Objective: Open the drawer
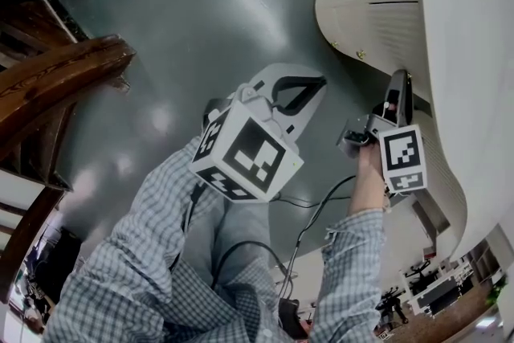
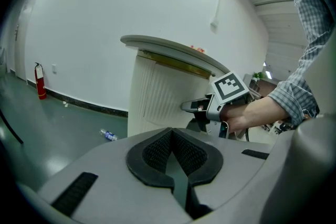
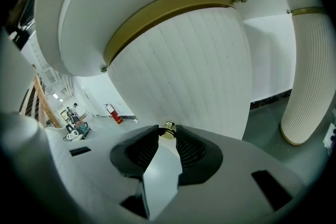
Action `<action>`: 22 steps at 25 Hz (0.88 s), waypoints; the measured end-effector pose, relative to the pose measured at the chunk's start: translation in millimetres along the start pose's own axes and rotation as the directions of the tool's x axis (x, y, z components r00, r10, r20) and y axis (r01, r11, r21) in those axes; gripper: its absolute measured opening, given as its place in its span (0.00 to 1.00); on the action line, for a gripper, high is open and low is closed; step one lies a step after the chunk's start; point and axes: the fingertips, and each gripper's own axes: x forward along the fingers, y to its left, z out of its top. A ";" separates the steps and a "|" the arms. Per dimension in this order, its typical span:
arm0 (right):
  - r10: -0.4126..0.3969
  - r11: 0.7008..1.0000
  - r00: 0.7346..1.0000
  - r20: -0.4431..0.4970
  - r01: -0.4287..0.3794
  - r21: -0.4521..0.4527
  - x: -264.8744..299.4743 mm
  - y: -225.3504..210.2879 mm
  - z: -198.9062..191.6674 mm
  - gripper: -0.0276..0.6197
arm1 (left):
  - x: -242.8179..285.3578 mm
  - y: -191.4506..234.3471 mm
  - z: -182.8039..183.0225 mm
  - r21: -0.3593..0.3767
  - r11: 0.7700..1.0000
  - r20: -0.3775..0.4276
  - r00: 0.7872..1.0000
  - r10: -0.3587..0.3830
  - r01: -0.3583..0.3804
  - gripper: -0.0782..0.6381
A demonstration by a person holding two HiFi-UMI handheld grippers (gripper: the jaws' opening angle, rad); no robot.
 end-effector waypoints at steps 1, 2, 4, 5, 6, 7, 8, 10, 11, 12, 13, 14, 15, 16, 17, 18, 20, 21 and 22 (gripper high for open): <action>-0.005 1.000 1.000 0.002 0.005 0.003 -0.3 -0.2 0.1 0.20 | -0.2 -0.4 0.5 0.000 1.000 0.000 1.000 0.001 -0.001 0.11; -0.009 1.000 1.000 0.002 0.009 0.007 -0.7 -0.1 -0.2 0.20 | -0.4 -0.5 0.9 0.001 1.000 -0.001 1.000 0.002 -0.002 0.11; -0.011 1.000 1.000 0.000 0.011 0.007 -2.4 0.8 -2.7 0.20 | -1.1 -0.4 1.6 0.009 1.000 -0.004 1.000 0.005 -0.005 0.11; -0.010 1.000 1.000 -0.003 0.010 0.005 -4.2 1.4 -5.0 0.20 | -1.6 -0.3 1.8 0.013 1.000 -0.004 1.000 0.006 -0.006 0.11; -0.009 1.000 1.000 -0.006 0.009 0.003 -6.7 2.2 -7.8 0.20 | -2.2 0.0 1.9 0.016 1.000 -0.004 1.000 0.008 -0.007 0.11; -0.007 1.000 1.000 -0.010 0.007 0.001 -9.9 3.2 -10.9 0.19 | -2.9 0.3 2.1 0.017 1.000 -0.004 1.000 0.008 -0.008 0.11; -0.004 1.000 1.000 -0.014 0.004 0.000 -13.6 4.5 -14.2 0.20 | -3.4 0.4 2.2 0.018 1.000 -0.004 1.000 0.008 -0.008 0.11; 0.001 1.000 1.000 -0.022 -0.001 0.000 -22.0 7.6 -21.4 0.20 | -3.9 0.0 1.8 0.023 1.000 -0.008 1.000 0.008 -0.008 0.11; 0.003 1.000 1.000 -0.027 -0.003 0.000 -26.2 9.3 -25.6 0.20 | -3.9 -0.4 1.2 0.027 1.000 -0.011 1.000 0.008 -0.008 0.11; 0.005 1.000 0.999 -0.033 -0.005 0.002 -30.2 10.9 -30.1 0.20 | -3.8 -0.8 0.6 0.030 1.000 -0.013 1.000 0.008 -0.008 0.11; 0.007 1.000 0.999 -0.038 -0.007 0.004 -34.2 12.6 -34.8 0.20 | -3.9 -1.5 0.1 0.033 0.999 -0.014 1.000 0.007 -0.006 0.11; 0.008 1.000 0.999 -0.044 -0.008 0.006 -38.1 14.3 -39.3 0.20 | -4.1 -2.4 -0.2 0.034 0.999 -0.015 1.000 0.005 -0.004 0.11; 0.009 1.000 0.999 -0.049 -0.009 0.007 -42.0 15.8 -43.3 0.20 | -4.3 -3.7 -0.2 0.035 0.999 -0.016 1.000 0.002 -0.002 0.11; 0.009 1.000 0.999 -0.053 -0.009 0.009 -45.8 17.1 -47.0 0.20 | -4.6 -5.1 -0.1 0.036 0.999 -0.017 1.000 0.000 0.001 0.11; 0.009 1.000 0.998 -0.057 -0.009 0.010 -49.5 18.4 -50.4 0.20 | -5.0 -6.5 0.0 0.036 0.999 -0.018 1.000 -0.003 0.003 0.11; 0.009 1.000 0.998 -0.062 -0.009 0.011 -53.0 19.5 -53.7 0.20 | -5.4 -8.0 0.3 0.037 0.999 -0.019 1.000 -0.005 0.005 0.11; 0.010 1.000 0.997 -0.072 -0.009 0.014 -59.5 21.6 -59.5 0.20 | -6.4 -11.0 1.3 0.039 0.999 -0.020 1.000 -0.008 0.009 0.11; 0.011 1.000 0.997 -0.076 -0.009 0.016 -62.7 22.6 -62.2 0.20 | -7.0 -12.7 1.7 0.040 0.999 -0.020 1.000 -0.011 0.011 0.11; 0.012 1.000 0.997 -0.080 -0.010 0.017 -65.8 23.7 -65.1 0.20 | -7.7 -14.2 1.7 0.042 0.999 -0.020 1.000 -0.014 0.014 0.11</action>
